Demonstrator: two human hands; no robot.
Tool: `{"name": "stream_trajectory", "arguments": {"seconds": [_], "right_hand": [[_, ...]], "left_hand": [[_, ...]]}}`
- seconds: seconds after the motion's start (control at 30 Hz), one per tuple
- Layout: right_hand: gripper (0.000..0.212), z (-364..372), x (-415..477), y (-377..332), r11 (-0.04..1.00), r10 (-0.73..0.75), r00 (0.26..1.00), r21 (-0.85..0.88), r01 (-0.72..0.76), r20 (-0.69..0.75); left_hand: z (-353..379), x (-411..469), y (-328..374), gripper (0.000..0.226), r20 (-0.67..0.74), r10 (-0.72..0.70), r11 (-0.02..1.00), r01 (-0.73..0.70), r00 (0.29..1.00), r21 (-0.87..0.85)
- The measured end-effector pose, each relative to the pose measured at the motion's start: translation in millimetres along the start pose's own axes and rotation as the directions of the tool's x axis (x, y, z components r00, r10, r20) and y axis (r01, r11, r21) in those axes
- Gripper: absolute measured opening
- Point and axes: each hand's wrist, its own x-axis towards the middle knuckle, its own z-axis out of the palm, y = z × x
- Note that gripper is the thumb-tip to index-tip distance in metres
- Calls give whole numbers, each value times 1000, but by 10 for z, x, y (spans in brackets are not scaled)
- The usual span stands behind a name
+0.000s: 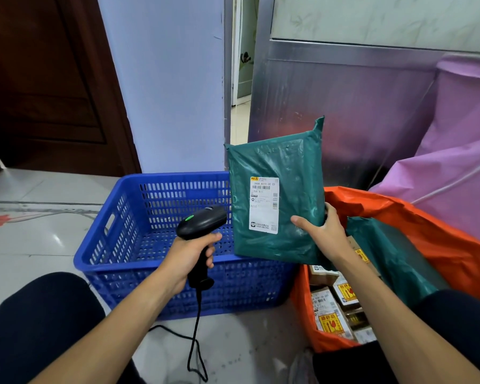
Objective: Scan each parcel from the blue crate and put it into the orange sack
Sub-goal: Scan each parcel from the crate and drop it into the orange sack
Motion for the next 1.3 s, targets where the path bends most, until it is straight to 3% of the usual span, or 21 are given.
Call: {"name": "stream_trajectory", "arguments": {"seconds": [0.13, 0.27, 0.6, 0.7, 0.97, 1.3], "right_hand": [[103, -3, -1, -6, 1000, 11, 1000, 2, -11, 3], [97, -9, -14, -19, 1000, 8, 1000, -1, -8, 0], [119, 9, -54, -1, 1000, 11, 1000, -11, -11, -21], [110, 27, -78, -4, 1000, 1, 999, -13, -1, -52], [113, 35, -192, -159, 997, 7, 975, 72, 10, -224], [109, -698, -107, -265, 995, 39, 950, 95, -10, -309]], "left_hand": [[11, -15, 11, 9, 2, -2, 1000, 2, 1000, -8], [21, -22, 22, 10, 2, 7, 1000, -7, 1000, -9], [43, -53, 56, 16, 15, 13, 1000, -13, 1000, -28], [65, -32, 52, 15, 13, 4, 999, -3, 1000, -37], [191, 58, 78, 11, 29, -33, 998, 35, 999, -50], [578, 168, 0, 7, 117, -81, 997, 78, 990, 29]]}}
